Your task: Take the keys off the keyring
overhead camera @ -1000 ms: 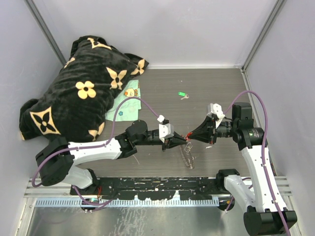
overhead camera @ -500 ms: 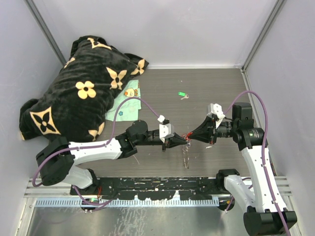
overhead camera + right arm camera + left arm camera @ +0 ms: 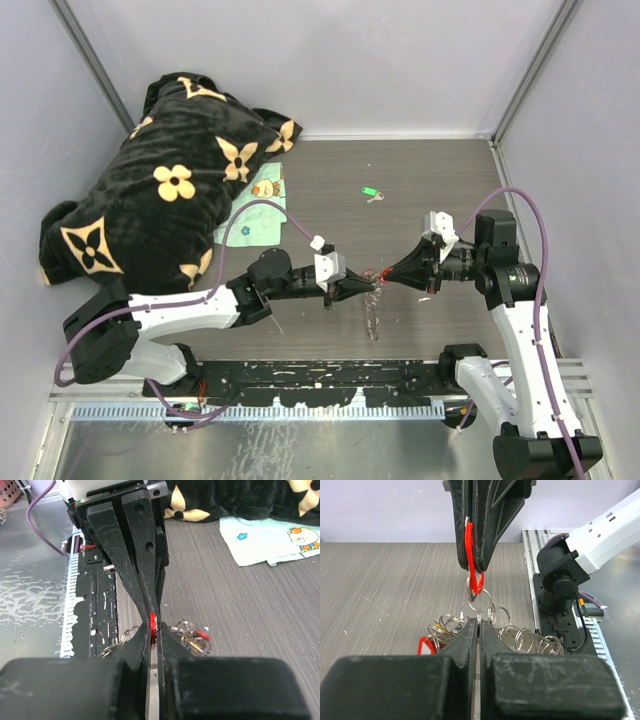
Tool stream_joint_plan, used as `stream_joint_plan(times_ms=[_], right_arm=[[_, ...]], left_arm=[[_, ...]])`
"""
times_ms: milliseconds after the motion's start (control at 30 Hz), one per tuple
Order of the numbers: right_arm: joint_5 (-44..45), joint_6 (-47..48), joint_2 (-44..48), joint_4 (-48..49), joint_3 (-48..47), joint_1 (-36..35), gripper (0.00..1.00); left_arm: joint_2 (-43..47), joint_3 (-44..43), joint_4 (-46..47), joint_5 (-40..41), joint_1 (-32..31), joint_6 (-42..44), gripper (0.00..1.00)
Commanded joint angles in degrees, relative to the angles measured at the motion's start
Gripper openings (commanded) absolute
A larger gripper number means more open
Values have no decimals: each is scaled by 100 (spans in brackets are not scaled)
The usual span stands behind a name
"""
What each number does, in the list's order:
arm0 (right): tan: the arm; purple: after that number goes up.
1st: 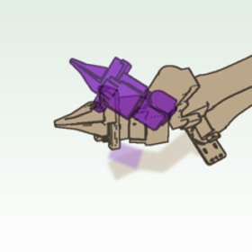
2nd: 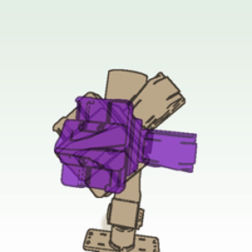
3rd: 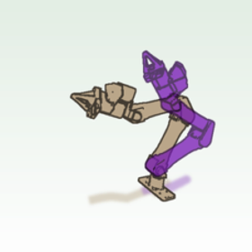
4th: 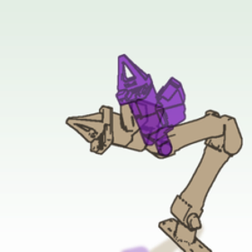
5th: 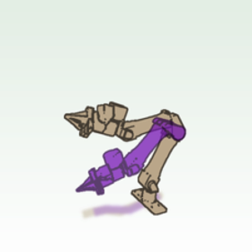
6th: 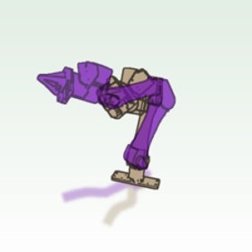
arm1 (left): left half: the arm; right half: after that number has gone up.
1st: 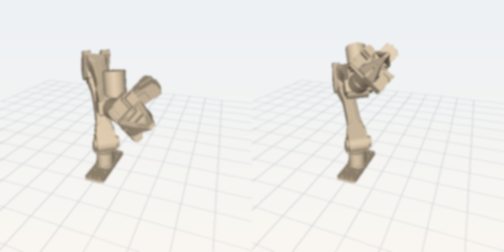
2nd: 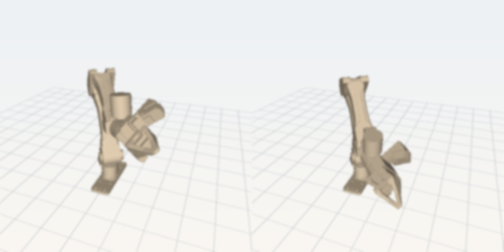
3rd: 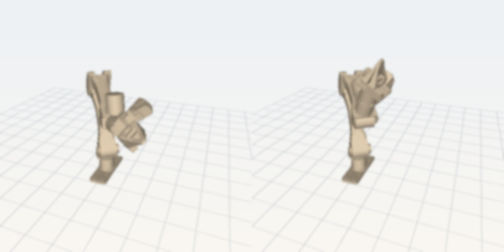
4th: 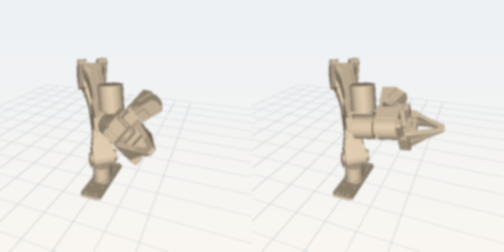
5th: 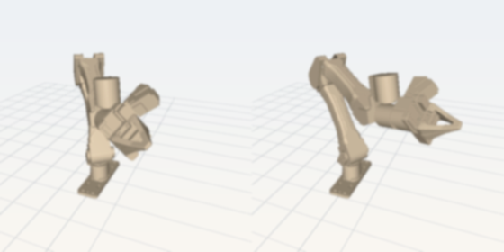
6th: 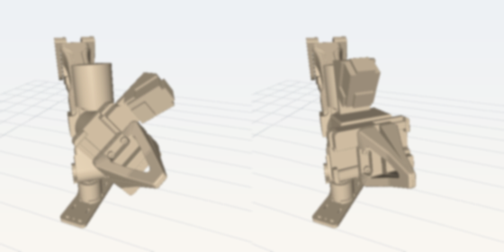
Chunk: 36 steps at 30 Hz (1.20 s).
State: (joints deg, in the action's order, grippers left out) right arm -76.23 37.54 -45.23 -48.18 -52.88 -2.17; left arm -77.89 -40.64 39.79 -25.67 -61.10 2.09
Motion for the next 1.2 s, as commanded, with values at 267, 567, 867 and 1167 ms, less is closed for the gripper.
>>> stream_joint_plan(times_ms=[267,567,867,1167], right_arm=[[57,-166,68,418,-12,42,1],[-178,-270,47,599,135,46,1],[-272,-247,80,628,313,42,1],[-66,-279,78,680,283,33,1]], left_arm=[[748,418,1456,658,19,-385,0],[649,412,1831,769,19,-743,0],[560,391,2112,1057,11,-922,0],[135,493,2532,1465,0,-1233,0]])
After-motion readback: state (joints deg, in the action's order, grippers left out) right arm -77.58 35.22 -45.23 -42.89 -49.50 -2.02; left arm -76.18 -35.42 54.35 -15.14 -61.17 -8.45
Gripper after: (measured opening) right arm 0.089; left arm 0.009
